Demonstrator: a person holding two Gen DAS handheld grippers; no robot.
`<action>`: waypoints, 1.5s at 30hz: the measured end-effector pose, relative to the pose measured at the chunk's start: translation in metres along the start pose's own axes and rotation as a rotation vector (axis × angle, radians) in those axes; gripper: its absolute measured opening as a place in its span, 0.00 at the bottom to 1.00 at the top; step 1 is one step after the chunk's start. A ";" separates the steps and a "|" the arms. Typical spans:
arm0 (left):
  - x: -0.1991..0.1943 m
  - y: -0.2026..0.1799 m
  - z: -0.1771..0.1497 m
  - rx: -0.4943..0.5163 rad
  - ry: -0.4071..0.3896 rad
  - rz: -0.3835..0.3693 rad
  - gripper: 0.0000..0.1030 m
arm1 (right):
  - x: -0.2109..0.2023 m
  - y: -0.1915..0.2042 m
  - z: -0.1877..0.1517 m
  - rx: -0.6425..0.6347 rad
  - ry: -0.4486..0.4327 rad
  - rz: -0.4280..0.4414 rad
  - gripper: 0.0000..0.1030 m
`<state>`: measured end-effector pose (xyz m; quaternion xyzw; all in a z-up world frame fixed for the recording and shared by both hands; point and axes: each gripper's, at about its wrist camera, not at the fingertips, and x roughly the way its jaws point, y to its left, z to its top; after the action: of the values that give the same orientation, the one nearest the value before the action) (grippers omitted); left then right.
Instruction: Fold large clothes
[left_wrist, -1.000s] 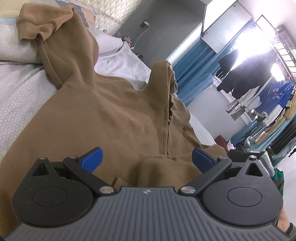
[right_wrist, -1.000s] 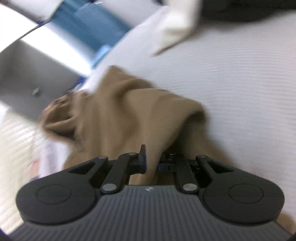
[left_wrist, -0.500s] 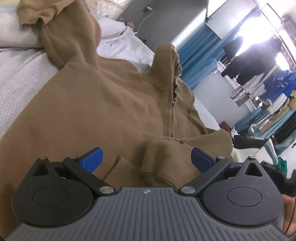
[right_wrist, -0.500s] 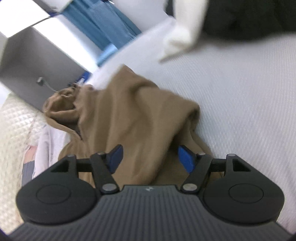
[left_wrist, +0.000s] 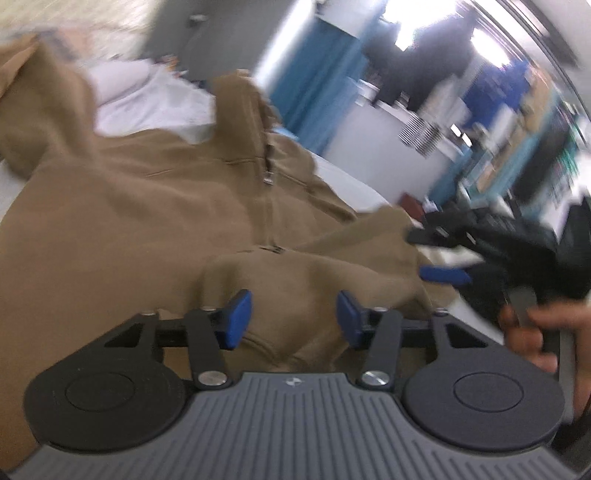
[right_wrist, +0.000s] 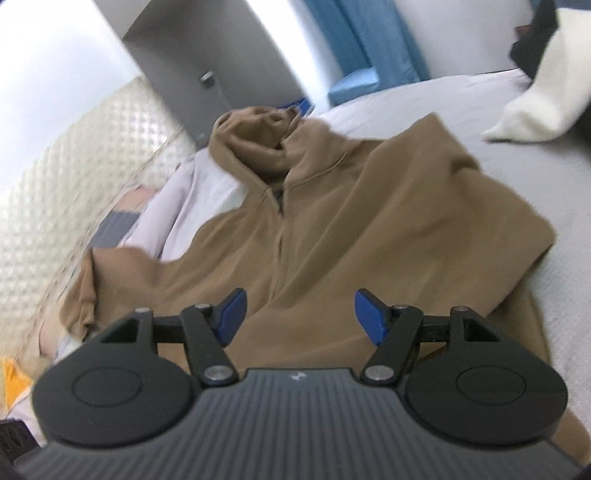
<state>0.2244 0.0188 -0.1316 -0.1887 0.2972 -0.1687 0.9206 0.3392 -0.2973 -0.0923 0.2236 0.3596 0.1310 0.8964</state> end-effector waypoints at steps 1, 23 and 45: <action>0.002 -0.008 -0.003 0.041 0.012 -0.005 0.48 | -0.001 0.002 -0.001 -0.017 0.008 0.005 0.63; -0.027 0.043 0.001 -0.299 -0.015 0.075 0.63 | 0.064 0.013 -0.052 -0.122 0.313 -0.061 0.58; 0.024 0.064 0.000 -0.408 0.153 0.148 0.17 | 0.060 0.009 -0.050 -0.065 0.293 -0.060 0.62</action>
<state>0.2552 0.0648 -0.1723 -0.3353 0.4070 -0.0511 0.8481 0.3463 -0.2502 -0.1549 0.1622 0.4887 0.1469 0.8445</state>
